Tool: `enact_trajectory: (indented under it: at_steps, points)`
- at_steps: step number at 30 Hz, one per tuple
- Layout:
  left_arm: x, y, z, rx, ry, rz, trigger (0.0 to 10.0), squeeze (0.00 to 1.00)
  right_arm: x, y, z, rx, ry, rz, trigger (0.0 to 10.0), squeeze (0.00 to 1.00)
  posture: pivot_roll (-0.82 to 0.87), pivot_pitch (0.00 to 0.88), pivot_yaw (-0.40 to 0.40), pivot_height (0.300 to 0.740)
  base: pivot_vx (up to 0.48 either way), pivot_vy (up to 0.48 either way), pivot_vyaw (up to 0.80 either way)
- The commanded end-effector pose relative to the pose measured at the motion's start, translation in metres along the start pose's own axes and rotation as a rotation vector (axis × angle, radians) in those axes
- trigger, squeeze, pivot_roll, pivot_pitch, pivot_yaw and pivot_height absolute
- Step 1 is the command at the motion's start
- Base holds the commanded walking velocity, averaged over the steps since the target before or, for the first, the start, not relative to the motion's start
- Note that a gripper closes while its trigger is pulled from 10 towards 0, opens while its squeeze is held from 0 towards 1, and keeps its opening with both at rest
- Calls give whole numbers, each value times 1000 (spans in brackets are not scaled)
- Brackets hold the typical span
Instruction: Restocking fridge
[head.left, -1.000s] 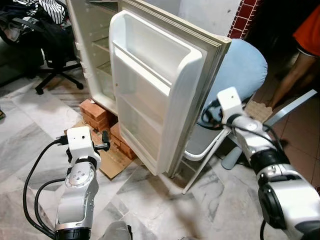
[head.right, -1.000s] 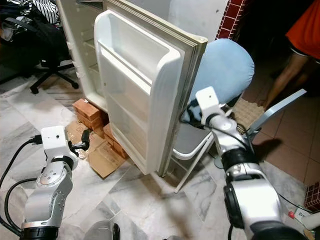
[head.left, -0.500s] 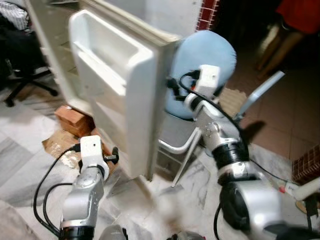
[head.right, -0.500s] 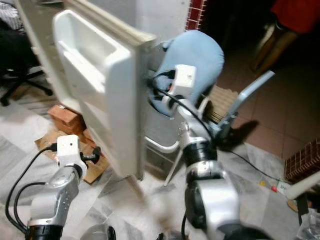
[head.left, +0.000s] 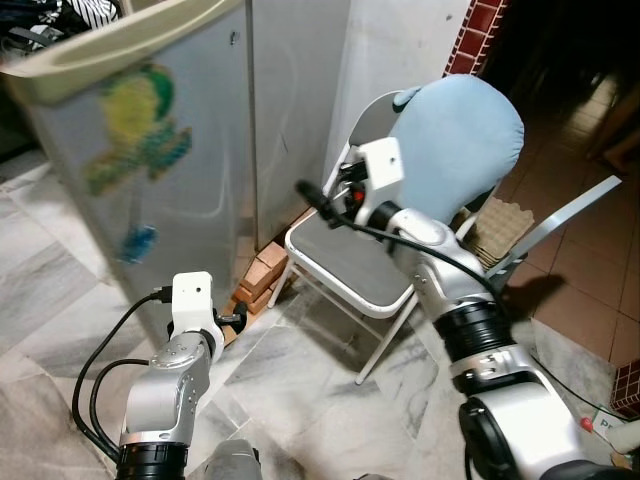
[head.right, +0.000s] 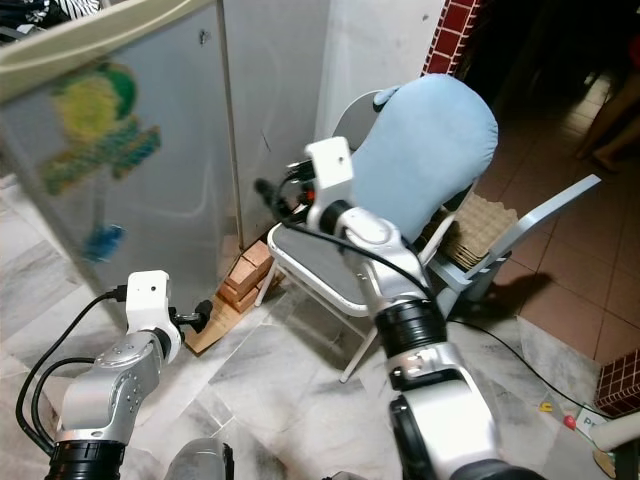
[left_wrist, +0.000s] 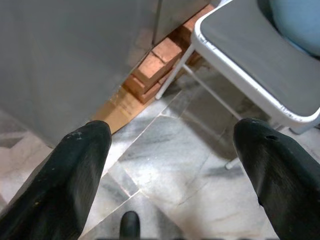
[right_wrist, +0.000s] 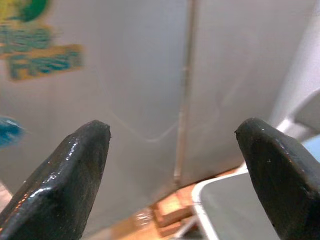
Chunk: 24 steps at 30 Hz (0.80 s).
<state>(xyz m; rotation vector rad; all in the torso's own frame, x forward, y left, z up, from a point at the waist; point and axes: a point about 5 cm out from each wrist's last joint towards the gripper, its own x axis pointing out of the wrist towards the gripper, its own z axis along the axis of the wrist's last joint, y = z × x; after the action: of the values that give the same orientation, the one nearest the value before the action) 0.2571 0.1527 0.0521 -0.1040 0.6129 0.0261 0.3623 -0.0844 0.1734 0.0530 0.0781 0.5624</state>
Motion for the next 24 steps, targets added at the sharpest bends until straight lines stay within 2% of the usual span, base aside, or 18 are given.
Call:
enact_trajectory:
  at_steps: [1,2,4,6,10,11,12,15,20,21,24]
  points:
    - [0,0,5,5,-36,10,10000,0,-2,-1,-3,-8,6,-19,10000,0,97,0,-70,740,0,0,0]
    - [-1,6,12,12,-92,60,10000,0,-4,-7,-9,-26,11,-63,10000,0,98,0,-72,740,0,0,0]
    - [-2,12,15,16,-123,106,10000,0,-5,-12,-12,-34,3,-96,10000,0,98,0,-72,740,0,0,0]
    - [-5,21,22,35,-177,148,10000,0,-17,-30,-23,-3,4,-229,10000,0,97,0,-77,740,0,0,0]
    - [-7,24,22,45,-197,150,10000,0,-28,-37,-30,-14,4,-292,10000,0,92,0,-76,740,0,439,0]
    - [-7,24,23,55,-203,149,10000,0,-31,-39,-32,-20,4,-309,10000,0,92,0,-76,740,0,480,0]
    - [-10,25,24,91,-242,146,10000,0,-41,-47,-40,-15,16,-363,10000,0,86,0,-72,740,0,480,0]
    - [-12,25,24,109,-272,137,10000,0,-49,-52,-47,-25,34,-408,10000,0,80,0,-67,740,0,480,0]
    - [-17,23,30,183,-359,139,10000,0,-64,-64,-57,-46,54,-487,10000,0,73,0,-64,740,0,480,-649]
    - [-19,22,35,225,-395,132,10000,0,-70,-66,-60,-58,61,-498,10000,0,72,0,-64,740,0,480,-738]
    - [-22,21,38,241,-428,107,10000,0,-78,-67,-64,-57,65,-512,10000,0,70,0,-63,740,0,480,-525]
